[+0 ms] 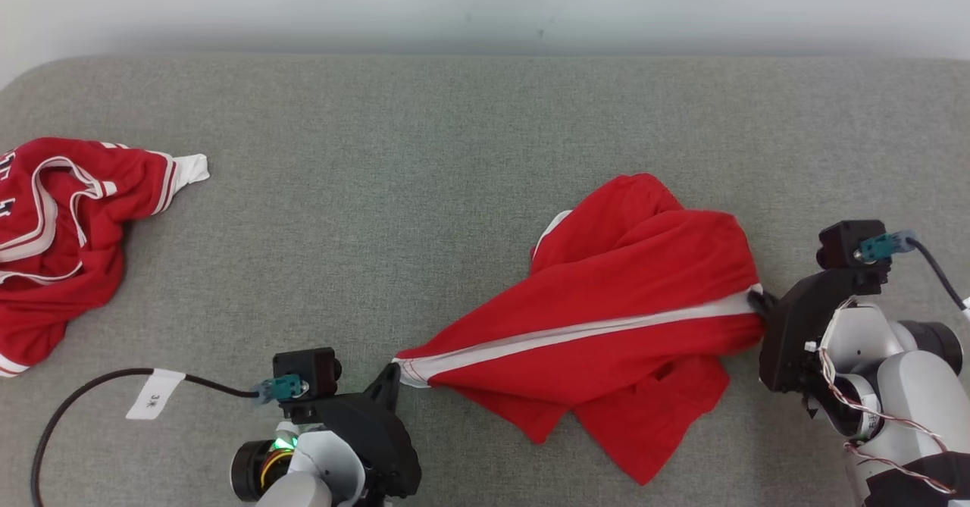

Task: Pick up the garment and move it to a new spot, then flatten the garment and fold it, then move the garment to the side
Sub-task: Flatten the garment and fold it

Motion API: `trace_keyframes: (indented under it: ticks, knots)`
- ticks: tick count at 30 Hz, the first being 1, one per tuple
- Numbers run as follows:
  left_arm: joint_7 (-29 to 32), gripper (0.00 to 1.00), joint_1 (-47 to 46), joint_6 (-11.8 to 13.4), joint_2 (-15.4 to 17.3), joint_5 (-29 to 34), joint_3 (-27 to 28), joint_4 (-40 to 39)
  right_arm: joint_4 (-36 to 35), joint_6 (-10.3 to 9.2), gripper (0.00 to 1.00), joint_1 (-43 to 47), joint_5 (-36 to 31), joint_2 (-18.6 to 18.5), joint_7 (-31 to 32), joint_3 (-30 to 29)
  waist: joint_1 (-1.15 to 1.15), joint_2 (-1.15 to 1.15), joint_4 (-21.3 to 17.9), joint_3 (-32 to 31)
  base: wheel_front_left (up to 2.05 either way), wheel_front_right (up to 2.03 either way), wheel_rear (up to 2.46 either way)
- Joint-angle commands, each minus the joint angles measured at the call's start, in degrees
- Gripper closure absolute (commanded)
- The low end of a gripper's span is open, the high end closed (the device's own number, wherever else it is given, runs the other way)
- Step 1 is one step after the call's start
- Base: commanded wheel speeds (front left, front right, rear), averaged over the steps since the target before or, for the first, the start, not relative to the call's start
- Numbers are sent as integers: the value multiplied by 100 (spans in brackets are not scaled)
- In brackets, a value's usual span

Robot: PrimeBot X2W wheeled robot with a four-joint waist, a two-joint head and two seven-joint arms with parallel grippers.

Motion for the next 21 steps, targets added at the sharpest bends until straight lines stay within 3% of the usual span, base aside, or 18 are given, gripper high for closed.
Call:
trace_keyframes:
  ticks: [1,8,14,21]
  knots:
    - [-41,100,85,31,111,-64,55,67,-81,20,100,-70,69,-48,-92,-15,0,0,-27,-30,0,0,0]
    - [-440,100,-105,-218,2,-373,404,-547,-755,20,100,-62,821,43,-435,-56,0,0,-144,-126,0,0,0]
    - [-725,100,-573,-461,18,-908,1104,-1674,-1658,20,100,-445,1889,139,-1108,-130,0,0,-436,30,0,0,0]
    - [-585,100,-1767,-490,295,-1169,1685,-2180,-1341,20,100,-1658,2225,301,-1859,267,0,0,-851,656,0,0,0]
